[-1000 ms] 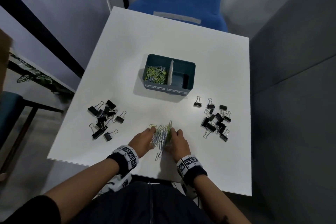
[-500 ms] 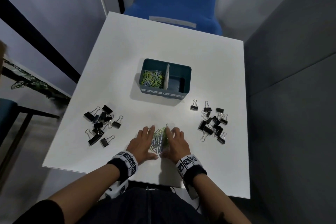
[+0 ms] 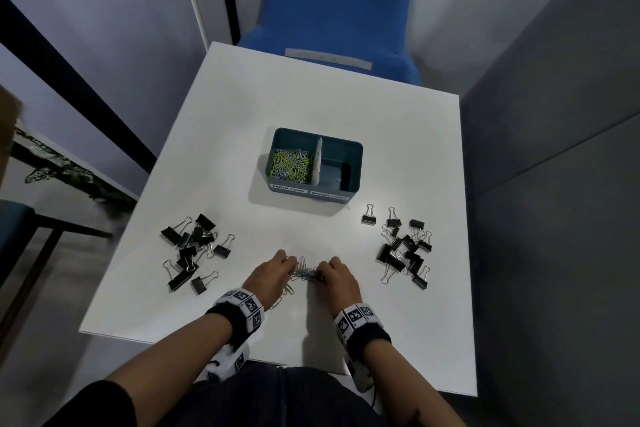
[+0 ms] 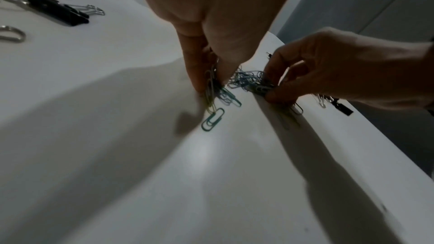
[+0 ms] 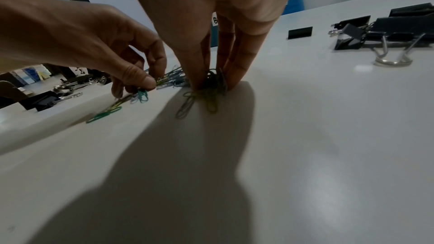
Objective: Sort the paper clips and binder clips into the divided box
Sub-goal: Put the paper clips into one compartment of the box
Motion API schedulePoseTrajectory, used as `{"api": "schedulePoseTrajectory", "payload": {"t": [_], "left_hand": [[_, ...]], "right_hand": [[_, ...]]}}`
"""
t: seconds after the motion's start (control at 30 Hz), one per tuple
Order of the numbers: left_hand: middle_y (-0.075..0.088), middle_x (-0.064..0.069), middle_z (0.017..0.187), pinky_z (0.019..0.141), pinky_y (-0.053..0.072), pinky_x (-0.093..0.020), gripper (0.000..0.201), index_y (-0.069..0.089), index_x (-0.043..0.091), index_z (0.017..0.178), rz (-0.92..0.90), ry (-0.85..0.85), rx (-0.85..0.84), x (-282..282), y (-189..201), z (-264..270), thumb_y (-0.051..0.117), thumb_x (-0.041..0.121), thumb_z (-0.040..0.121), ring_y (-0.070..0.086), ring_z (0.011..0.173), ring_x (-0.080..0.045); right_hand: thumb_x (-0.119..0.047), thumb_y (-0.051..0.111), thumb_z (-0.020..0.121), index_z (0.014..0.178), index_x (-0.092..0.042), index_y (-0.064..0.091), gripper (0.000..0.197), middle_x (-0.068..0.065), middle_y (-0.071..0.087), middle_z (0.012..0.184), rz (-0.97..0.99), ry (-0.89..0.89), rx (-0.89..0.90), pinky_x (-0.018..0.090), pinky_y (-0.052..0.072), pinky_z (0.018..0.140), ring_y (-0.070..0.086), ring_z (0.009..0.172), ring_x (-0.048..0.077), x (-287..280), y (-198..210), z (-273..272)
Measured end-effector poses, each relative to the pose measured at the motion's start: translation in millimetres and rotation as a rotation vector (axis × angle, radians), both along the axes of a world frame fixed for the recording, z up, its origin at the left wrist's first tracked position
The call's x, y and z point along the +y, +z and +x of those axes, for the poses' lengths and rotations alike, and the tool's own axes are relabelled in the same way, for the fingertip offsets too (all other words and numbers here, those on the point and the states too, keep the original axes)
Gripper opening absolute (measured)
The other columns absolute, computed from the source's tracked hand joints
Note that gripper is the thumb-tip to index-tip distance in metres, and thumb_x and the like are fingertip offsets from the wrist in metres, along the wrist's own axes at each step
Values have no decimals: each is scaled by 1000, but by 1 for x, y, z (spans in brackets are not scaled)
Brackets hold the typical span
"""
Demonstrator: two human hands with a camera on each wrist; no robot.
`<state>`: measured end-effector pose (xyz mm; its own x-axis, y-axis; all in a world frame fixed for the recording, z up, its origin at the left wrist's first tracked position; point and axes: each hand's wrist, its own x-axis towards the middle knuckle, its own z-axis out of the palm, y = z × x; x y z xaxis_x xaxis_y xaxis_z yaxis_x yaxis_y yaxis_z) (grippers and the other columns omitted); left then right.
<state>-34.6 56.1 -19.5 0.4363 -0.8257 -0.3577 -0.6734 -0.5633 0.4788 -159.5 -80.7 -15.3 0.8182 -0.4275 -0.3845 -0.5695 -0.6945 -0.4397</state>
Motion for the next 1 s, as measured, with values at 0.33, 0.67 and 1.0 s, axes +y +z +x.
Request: {"api": "schedulePoseTrajectory", "payload": {"t": [0.33, 0.67, 1.0], "left_hand": [[57, 1, 82, 69, 49, -37, 10, 62, 15, 83, -128, 135, 101, -9, 24, 21, 60, 6, 85, 57, 72, -21], [63, 6, 88, 68, 46, -13, 9, 67, 13, 89, -480, 212, 42, -67, 120, 91, 66, 5, 86, 56, 77, 1], [70, 4, 102, 78, 53, -35, 16, 65, 21, 104, -373, 440, -42, -83, 117, 136, 65, 18, 88, 64, 87, -17]], "right_hand": [[-20, 65, 84, 84, -12, 73, 12, 7, 68, 84, 110, -123, -64, 26, 41, 67, 61, 78, 26, -21, 15, -9], [-9, 76, 72, 82, -16, 77, 13, 1, 75, 83, 128, -186, -197, 29, 53, 78, 68, 79, 18, -38, 57, 4], [-10, 75, 80, 86, -14, 76, 7, 0, 74, 84, 56, -131, -417, 20, 53, 72, 64, 70, 10, -72, 135, 115]]}}
